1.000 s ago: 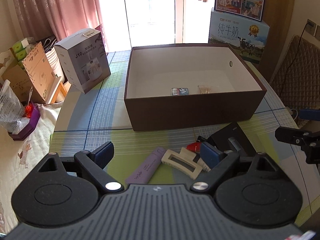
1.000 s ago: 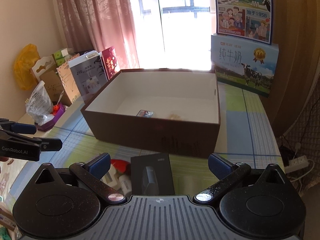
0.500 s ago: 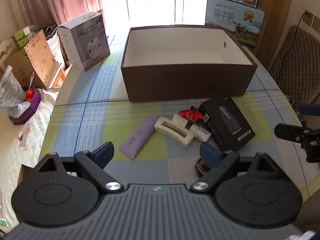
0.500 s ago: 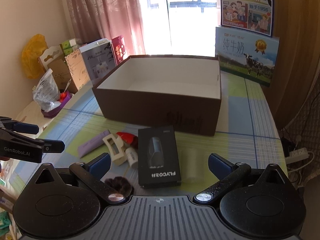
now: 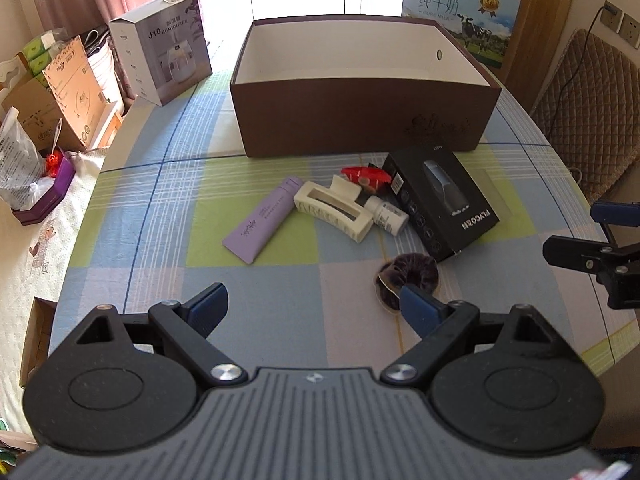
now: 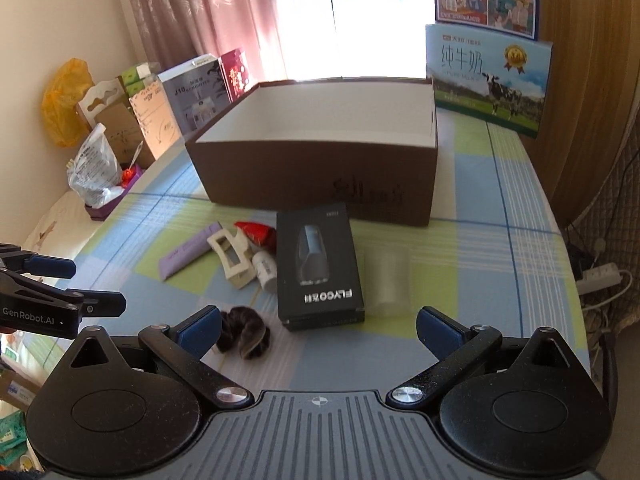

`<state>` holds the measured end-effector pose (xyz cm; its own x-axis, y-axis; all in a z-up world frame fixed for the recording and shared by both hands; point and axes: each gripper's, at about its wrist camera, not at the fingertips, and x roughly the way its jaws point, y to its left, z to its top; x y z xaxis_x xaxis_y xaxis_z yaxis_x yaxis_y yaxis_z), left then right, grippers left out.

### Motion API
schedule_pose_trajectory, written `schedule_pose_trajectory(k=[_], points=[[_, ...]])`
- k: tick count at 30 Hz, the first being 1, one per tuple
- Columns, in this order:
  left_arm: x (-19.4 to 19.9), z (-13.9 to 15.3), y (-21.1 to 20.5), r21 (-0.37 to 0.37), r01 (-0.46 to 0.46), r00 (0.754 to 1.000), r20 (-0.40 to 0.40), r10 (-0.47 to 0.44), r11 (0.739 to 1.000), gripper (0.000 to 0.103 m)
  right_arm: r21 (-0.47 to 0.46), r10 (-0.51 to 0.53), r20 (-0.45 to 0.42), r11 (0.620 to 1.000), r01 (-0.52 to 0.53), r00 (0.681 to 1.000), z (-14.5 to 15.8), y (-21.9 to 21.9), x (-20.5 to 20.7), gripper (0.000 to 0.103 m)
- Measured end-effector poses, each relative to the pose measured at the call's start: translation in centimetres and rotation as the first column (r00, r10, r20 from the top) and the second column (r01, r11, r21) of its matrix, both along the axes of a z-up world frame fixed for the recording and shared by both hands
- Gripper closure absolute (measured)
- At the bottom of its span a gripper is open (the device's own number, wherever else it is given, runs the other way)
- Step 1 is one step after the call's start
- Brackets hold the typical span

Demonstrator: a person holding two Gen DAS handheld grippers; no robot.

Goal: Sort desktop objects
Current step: 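Withdraw both grippers from the box back toward the remaining items, then grasp the brown scrunchie with the left gripper while the right gripper approaches the clear cup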

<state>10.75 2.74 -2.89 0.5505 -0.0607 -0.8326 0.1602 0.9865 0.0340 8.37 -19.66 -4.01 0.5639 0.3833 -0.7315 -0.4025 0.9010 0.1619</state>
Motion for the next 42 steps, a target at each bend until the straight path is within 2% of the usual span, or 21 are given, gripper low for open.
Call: schedule_pose_trajectory(k=[20, 42], points=[[0.0, -2.6, -2.5, -0.01, 0.067, 0.996, -0.06, -0.068, 0.998, 0.012, -0.039, -0.028, -0.089, 0.999, 0.025, 0.996, -2.7, -0.8, 0.1, 0.002], [3.1, -6.5, -5.6, -0.026, 0.157, 0.981, -0.116, -0.158, 0.987, 0.013, -0.068, -0.121, -0.157, 0.991, 0.111, 0.98, -5.2, -3.0, 2.2, 0.002]])
